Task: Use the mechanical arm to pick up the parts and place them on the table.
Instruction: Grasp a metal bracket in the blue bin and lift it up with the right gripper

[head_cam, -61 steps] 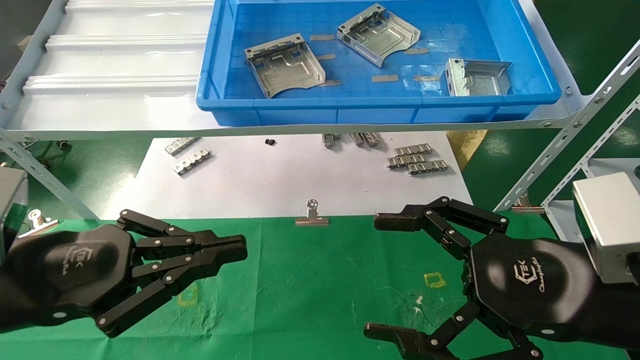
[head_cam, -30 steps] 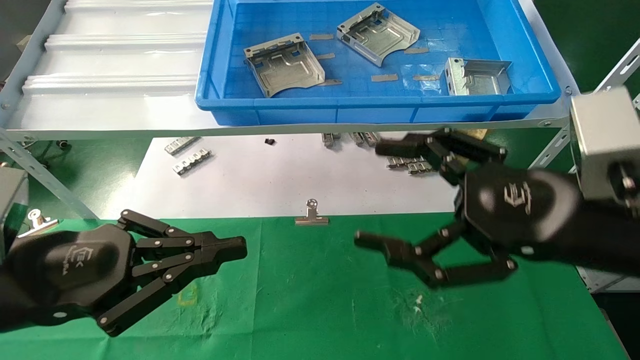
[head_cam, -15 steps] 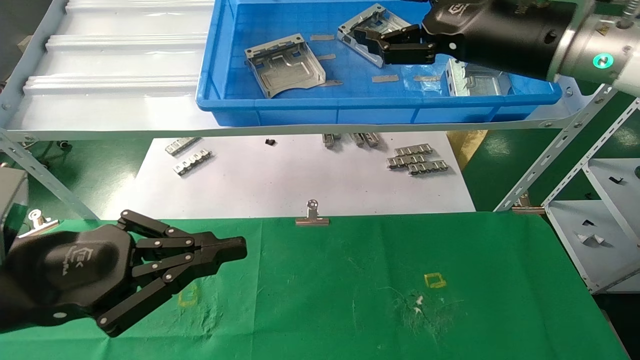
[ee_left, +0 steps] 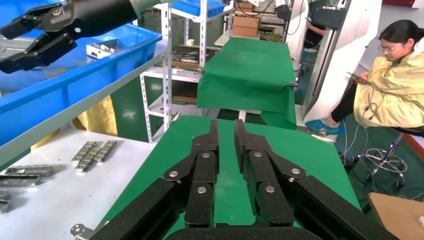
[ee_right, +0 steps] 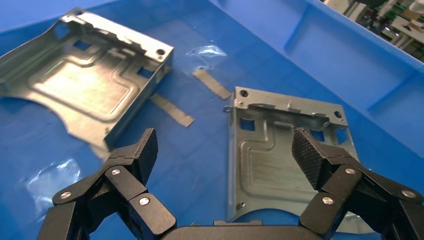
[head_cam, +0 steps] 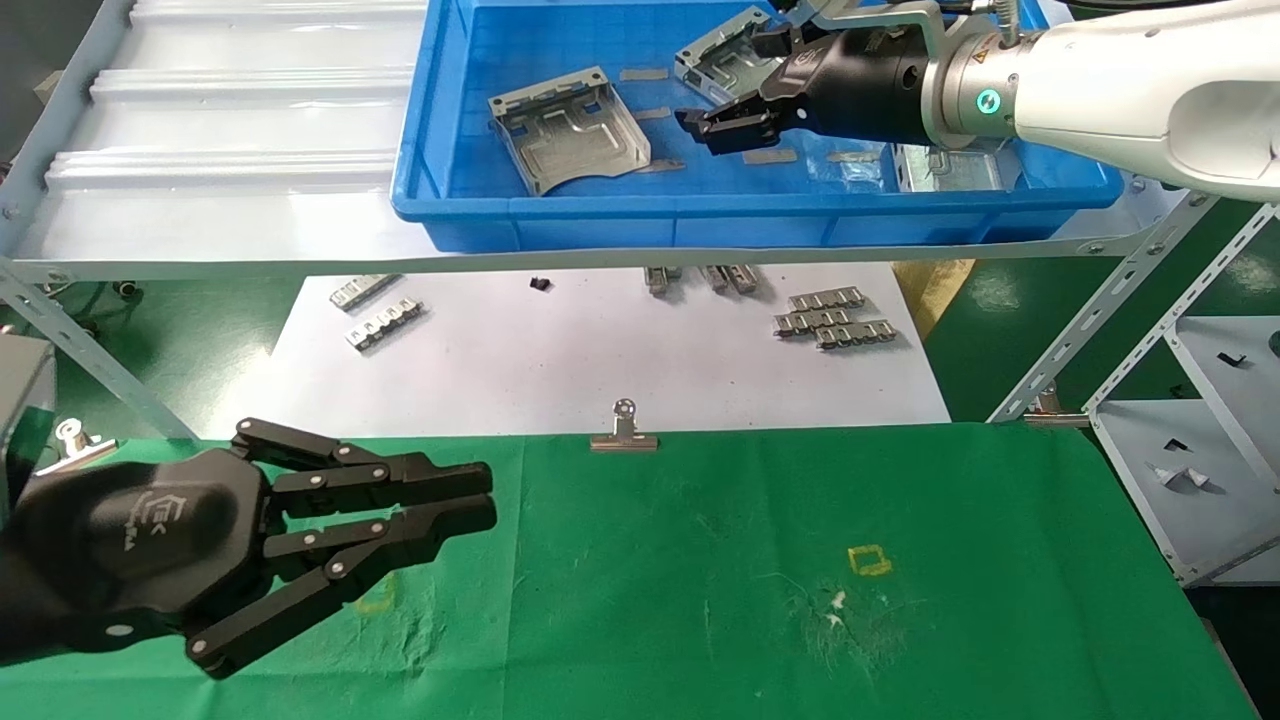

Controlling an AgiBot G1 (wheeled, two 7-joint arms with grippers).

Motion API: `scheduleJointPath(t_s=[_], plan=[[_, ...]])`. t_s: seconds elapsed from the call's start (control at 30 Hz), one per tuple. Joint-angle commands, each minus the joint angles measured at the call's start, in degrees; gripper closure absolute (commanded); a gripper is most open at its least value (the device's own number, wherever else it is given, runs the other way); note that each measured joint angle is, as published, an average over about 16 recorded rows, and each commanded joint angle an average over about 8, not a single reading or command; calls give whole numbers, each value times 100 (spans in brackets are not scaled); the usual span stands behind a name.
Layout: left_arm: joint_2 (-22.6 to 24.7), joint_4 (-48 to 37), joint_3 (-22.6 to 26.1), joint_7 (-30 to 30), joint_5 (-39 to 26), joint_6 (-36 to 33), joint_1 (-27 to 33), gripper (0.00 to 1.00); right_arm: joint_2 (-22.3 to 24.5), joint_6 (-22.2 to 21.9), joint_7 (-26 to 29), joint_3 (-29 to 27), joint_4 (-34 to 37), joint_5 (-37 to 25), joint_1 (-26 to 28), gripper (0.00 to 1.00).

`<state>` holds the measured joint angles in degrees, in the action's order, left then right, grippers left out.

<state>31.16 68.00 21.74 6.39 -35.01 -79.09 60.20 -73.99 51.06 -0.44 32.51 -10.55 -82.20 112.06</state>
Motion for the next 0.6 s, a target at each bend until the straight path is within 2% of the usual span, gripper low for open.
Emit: scheduleJointPath(t_s=[0.03,0.27,0.6], plan=[[0,0,0,0,0,0,0,0,-149,-99,-64,22,281,-40,104,100],[0,0,0,0,0,0,0,0,-347,-457,115,76,632,-81,147,100],[0,0,0,0,0,0,0,0,-391,-812,493,187,497,-84,27,100]])
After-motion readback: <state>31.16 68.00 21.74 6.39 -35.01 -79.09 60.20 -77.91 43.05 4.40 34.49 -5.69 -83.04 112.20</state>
